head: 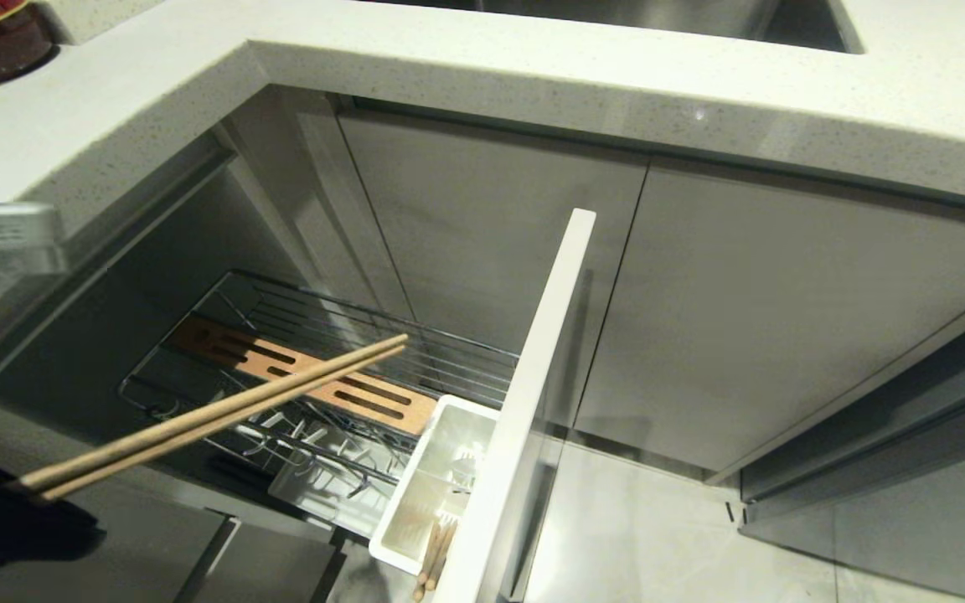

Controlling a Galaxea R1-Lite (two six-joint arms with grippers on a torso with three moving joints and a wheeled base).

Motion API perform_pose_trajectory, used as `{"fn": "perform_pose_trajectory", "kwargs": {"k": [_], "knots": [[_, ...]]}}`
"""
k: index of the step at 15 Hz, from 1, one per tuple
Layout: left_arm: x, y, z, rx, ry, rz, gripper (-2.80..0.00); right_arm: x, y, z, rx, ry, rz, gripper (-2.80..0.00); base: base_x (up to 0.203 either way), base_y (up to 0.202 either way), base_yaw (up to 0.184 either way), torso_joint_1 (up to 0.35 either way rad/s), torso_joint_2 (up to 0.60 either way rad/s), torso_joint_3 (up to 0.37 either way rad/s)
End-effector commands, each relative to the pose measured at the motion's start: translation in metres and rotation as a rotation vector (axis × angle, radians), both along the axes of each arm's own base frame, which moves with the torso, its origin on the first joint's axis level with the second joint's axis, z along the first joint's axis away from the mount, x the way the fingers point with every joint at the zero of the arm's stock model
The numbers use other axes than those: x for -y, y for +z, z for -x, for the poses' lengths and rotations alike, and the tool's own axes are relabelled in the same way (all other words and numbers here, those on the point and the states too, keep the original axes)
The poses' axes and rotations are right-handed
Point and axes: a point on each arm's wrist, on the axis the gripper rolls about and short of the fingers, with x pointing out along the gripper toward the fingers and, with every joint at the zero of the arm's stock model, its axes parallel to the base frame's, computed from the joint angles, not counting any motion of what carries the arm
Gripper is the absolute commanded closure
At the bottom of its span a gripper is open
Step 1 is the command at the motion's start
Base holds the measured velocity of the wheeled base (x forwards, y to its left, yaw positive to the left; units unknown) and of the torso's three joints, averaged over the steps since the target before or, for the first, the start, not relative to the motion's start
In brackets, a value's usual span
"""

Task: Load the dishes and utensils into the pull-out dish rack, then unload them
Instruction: Take the chopsticks out of the cupboard

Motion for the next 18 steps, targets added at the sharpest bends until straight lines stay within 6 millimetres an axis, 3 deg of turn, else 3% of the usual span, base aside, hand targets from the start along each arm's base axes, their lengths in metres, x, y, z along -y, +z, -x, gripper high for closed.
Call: {"fn": "perform_pose_trajectory", "kwargs": {"k": [1, 7, 12, 18], "knots": [[-0.017, 0.011, 0.016, 0.059, 0.003, 0.064, 0.00, 0.000, -0.007, -0.002, -0.024, 0.000, 0.000, 0.00, 0.000, 0.000, 0.000, 0.000, 0.00, 0.000], [-0.044, 0.036, 0.041, 0.254, 0.075, 0.313, 0.00, 0.000, -0.007, -0.002, -0.024, 0.000, 0.000, 0.00, 0.000, 0.000, 0.000, 0.000, 0.00, 0.000], [-0.064, 0.052, 0.056, 0.473, 0.250, 0.444, 0.00, 0.000, -0.007, -0.002, -0.024, 0.000, 0.000, 0.00, 0.000, 0.000, 0.000, 0.000, 0.00, 0.000], [-0.076, 0.060, 0.083, 0.730, 0.628, 0.345, 0.00, 0.000, -0.007, -0.002, -0.024, 0.000, 0.000, 0.00, 0.000, 0.000, 0.000, 0.000, 0.00, 0.000]]}}
